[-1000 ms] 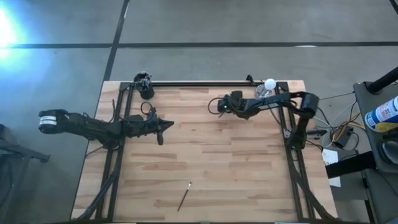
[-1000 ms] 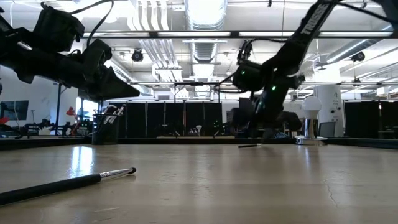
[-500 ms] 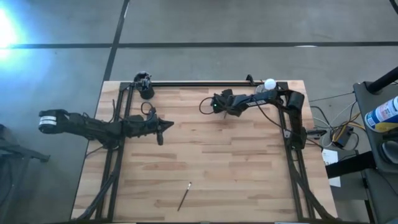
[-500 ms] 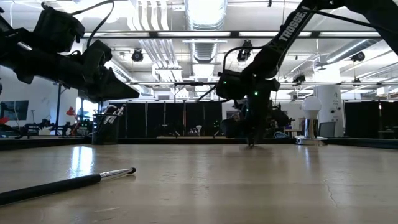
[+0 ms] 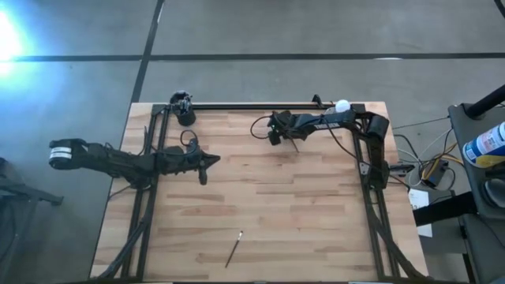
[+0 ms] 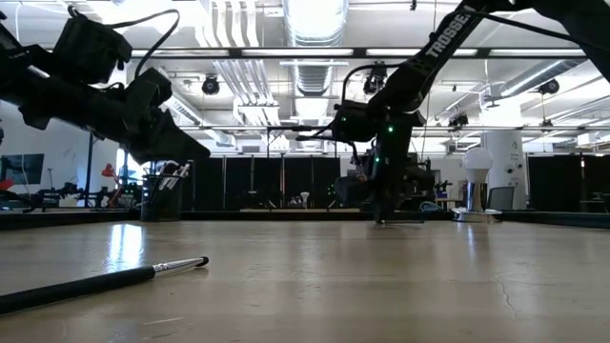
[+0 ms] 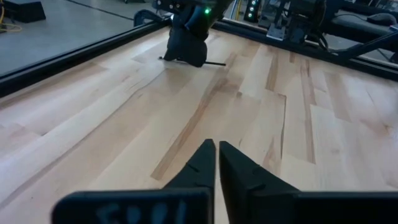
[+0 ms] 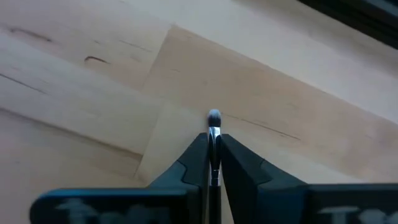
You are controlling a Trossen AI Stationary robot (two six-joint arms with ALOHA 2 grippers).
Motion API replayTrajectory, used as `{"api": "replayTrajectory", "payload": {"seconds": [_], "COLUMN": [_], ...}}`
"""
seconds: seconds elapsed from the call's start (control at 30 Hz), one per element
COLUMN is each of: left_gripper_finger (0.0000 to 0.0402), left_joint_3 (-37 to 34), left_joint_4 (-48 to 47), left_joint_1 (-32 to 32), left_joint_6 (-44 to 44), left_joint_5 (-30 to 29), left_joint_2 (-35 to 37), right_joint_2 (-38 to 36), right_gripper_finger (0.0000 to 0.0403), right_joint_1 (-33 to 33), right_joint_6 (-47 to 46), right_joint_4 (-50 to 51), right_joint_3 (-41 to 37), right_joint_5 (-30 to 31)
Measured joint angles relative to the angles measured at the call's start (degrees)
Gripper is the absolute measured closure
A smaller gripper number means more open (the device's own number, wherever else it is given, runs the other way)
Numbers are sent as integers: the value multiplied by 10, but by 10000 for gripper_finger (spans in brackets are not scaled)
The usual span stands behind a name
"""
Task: Pick & Place Makeup Supplies
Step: Put the top makeup brush into the makeup holder
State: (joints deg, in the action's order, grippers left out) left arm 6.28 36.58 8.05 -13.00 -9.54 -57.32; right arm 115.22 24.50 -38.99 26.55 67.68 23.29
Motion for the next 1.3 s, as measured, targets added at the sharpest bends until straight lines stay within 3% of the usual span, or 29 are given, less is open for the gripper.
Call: {"api": "replayTrajectory", "payload": {"seconds": [0.33,0.63,0.93,1.1,1.2,1.3], "left_gripper_finger": [304,289,289,289,289,289], "left_joint_3": [0,0,0,0,0,0], "left_joint_4": [-2,-2,8,9,49,122], "left_joint_1": [0,0,0,-1,-10,-27], "left_joint_6": [-11,-17,-13,-25,-35,-21], "left_joint_5": [0,6,14,-15,-11,35], "left_joint_2": [0,0,0,-2,-3,-3], "right_joint_2": [-13,-110,-218,-254,-259,-262], "right_gripper_finger": [371,377,377,377,377,376], "right_joint_1": [-1,-37,-97,-131,-150,-170], "right_joint_6": [33,78,88,97,101,106], "right_joint_4": [1,-55,-300,-480,-575,-660], "right_joint_3": [-4,-75,-245,-326,-359,-373], "right_joint_5": [-14,-33,-19,-12,-13,-9]}}
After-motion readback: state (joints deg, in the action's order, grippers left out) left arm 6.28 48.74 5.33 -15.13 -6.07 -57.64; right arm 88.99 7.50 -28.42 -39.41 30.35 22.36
